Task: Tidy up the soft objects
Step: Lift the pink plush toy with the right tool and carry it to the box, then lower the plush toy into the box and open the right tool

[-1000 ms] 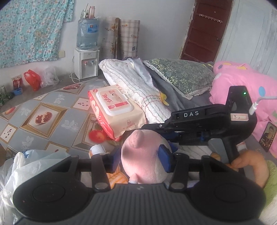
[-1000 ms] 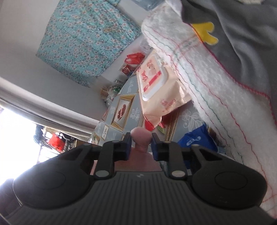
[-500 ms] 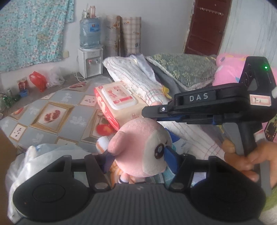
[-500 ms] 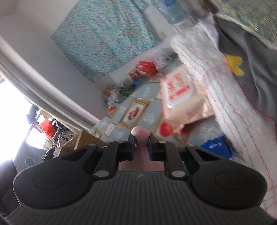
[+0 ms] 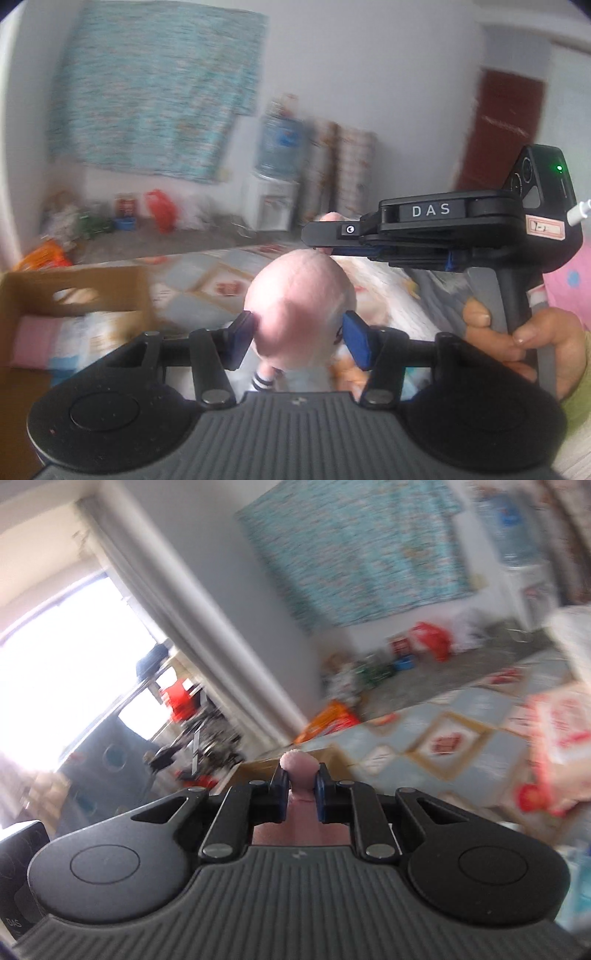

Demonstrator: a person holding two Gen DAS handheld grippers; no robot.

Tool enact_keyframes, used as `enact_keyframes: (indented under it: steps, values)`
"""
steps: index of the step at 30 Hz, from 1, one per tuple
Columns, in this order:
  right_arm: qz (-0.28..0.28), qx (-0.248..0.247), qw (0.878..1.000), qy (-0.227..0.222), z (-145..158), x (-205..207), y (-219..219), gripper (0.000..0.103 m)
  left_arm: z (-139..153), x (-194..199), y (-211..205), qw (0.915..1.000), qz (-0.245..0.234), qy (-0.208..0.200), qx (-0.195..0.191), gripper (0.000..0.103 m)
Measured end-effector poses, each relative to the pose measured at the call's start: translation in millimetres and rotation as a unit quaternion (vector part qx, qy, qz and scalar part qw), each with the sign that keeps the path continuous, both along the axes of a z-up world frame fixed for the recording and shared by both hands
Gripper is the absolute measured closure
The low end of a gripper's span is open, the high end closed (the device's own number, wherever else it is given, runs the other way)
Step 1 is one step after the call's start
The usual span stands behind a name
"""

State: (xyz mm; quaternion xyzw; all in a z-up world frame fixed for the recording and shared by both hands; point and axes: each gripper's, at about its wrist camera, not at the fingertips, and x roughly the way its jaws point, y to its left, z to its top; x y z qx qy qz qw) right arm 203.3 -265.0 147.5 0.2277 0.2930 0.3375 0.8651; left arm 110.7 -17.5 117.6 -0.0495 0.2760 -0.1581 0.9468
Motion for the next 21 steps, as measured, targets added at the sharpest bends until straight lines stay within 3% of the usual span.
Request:
enact_keyframes:
  steps: [4,9,15,21]
  values:
    - [0.059,-0.013,0.998,0.004,14,12,76,0.09,2,-9,54,0.9976,0.068,-0.003,-0.014,0.049]
    - [0.121,-0.039,0.991,0.035,10,31,174,0.09,-13,-14,126,0.9873,0.151,0.019,-0.045,0.05]
    - [0.169,-0.099,0.976,0.091,-25,50,284,0.09,-42,-6,197,0.9696,0.231,0.063,-0.053,0.049]
    - [0.185,-0.155,0.956,0.17,-82,70,364,0.09,-66,5,240,0.9578,0.262,0.104,-0.056,0.043]
